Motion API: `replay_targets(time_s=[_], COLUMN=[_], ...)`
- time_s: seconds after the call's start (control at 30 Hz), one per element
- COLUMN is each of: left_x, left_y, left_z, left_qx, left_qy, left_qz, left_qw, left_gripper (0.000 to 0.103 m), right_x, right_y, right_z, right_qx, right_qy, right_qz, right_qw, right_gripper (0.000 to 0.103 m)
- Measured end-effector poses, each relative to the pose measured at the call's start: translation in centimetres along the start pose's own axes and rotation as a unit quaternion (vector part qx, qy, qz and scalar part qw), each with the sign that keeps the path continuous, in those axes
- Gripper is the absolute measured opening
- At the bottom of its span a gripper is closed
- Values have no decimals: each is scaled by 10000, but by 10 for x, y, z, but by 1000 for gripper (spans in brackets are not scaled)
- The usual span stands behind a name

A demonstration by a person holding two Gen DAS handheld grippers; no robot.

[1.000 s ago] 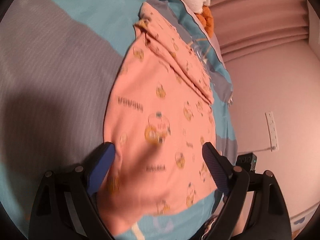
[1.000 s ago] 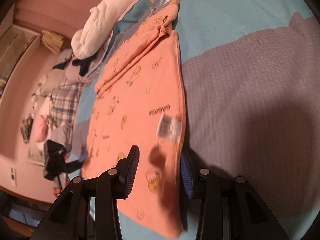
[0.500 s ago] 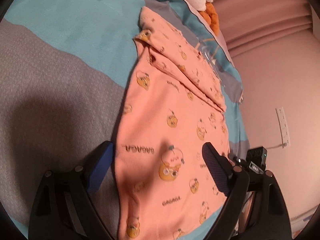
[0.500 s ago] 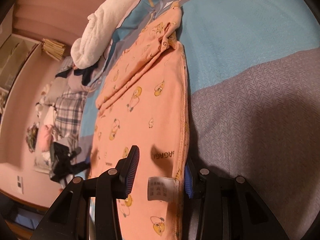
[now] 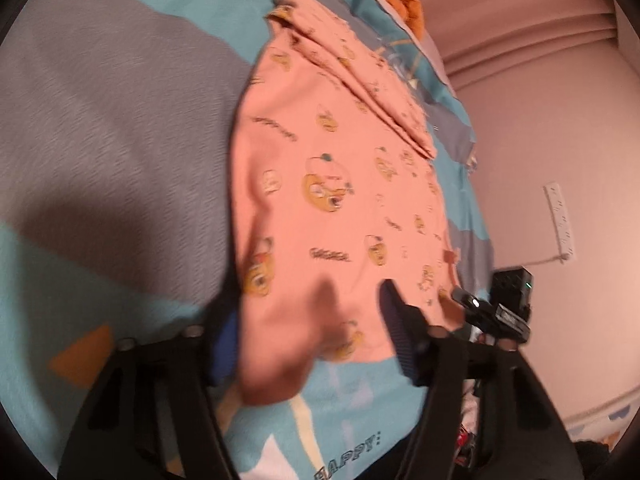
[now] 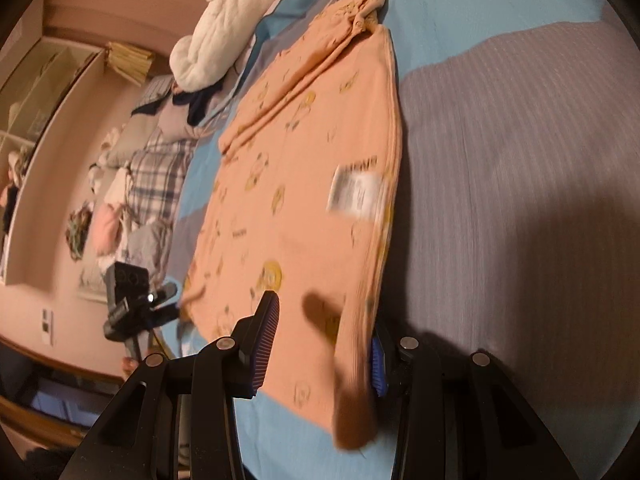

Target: Fold small clothes

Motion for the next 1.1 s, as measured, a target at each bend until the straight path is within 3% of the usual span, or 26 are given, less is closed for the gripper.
replay_targets(time_s=[0.03,0.1,0.17,0.27,0.33,0.43,0.73,0.93,1.1], left_x=[-2,-8,-15,-19,-20,-18,9,26,34], left_y=[1,4,6,6,4,-2,-26,-39,-45], left_z=[1,5,8,9,8,9,27,44,58], left_qx=[25,61,99,155,185,240,564,833,984], left_qy=[-47,-262,-498,-705,-806,-937,-1067,-1017,-874], left_qz=[65,166,167,118,59,-143,-1070,-1262,-1230], left_qw=[10000,9995,9986,9973,9966,9952,9869,9833,9836], left_gripper=[46,27,17,8,7,4,4,4,4], right_x=[-2,-3,-5,-5,-4,-8,-51,-72,-82], right_y=[0,1,4,5,5,2,-16,-19,-16], right_z=[-4,-6,-5,-6,-7,-7,19,36,50], right_qx=[-1,42,101,177,202,226,831,1030,1091], right_qy=[-48,-150,-209,-332,-426,-474,-693,-835,-943], right_qz=[-73,-241,-365,-597,-793,-800,194,592,609], right_qw=[10000,9996,9991,9975,9957,9954,9939,9894,9877], right_gripper=[40,37,36,20,9,6,6,6,6])
Point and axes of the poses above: each gripper's, at about its wrist camera, not at the fingertips, and y roughly the way its jaws point, x to its right, z to its top, the point moved 7 cm from there along y, roughly the way its jaws point, and after that the axes turned 10 degrees about z, right-handed, at the moved point
